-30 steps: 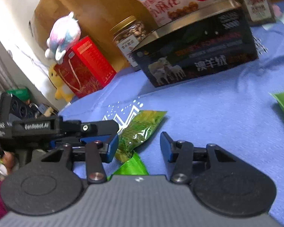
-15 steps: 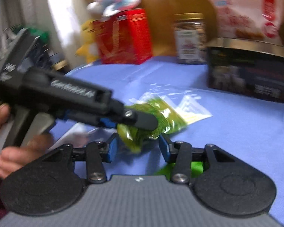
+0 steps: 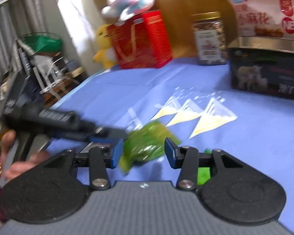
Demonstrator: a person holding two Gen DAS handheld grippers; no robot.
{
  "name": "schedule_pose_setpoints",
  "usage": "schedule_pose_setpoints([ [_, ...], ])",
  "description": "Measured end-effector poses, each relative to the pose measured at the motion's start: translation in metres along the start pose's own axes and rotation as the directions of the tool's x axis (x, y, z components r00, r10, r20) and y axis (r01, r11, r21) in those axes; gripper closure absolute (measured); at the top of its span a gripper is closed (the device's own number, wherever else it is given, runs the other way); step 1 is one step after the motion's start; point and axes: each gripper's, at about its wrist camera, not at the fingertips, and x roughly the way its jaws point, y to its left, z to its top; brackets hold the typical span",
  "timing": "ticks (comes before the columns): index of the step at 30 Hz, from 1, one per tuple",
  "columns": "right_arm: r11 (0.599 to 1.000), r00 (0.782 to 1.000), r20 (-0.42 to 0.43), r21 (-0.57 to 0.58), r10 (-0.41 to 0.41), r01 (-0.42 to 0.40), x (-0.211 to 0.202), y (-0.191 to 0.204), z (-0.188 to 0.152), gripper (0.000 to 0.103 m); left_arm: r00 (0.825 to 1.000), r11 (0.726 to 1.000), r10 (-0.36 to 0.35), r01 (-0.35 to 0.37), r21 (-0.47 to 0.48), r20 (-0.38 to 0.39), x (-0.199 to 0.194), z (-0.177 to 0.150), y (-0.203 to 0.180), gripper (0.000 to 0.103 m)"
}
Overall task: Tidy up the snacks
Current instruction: 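Grasp the green pickled-vegetable pouch with the left gripper and lift it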
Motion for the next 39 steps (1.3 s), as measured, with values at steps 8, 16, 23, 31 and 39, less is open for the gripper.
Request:
schedule_pose_setpoints([
  [8, 0.992, 0.998, -0.06, 0.125, -0.029, 0.036, 0.027, -0.034, 0.009, 0.053, 0.999, 0.999, -0.035, 0.035, -0.004, 0.011, 0.006, -0.007, -0.008, 0.056],
  [16, 0.957, 0.999, 0.0, 0.288, 0.032, -0.03, -0.014, -0.047, -0.005, 0.053, 0.999, 0.999, -0.029, 0.03, -0.026, 0.028, 0.01, 0.0, -0.008, 0.075],
  [23, 0.996, 0.998, -0.054, 0.084, 0.012, -0.007, -0.021, -0.011, -0.017, 0.053, 0.997, 0.996, -0.075, 0.075, -0.049, 0.013, 0.013, 0.002, -0.011, 0.072],
  [31, 0.995, 0.997, -0.058, -0.09, -0.043, 0.038, -0.007, 0.012, -0.027, 0.053, 0.998, 0.998, -0.033, 0.036, 0.042, -0.062, 0.038, -0.006, -0.034, 0.078],
  [39, 0.995, 0.998, -0.017, -0.083, -0.059, 0.057, -0.013, 0.012, -0.029, 0.045, 0.991, 0.992, -0.12, 0.117, -0.044, -0.052, 0.026, 0.001, -0.023, 0.085],
])
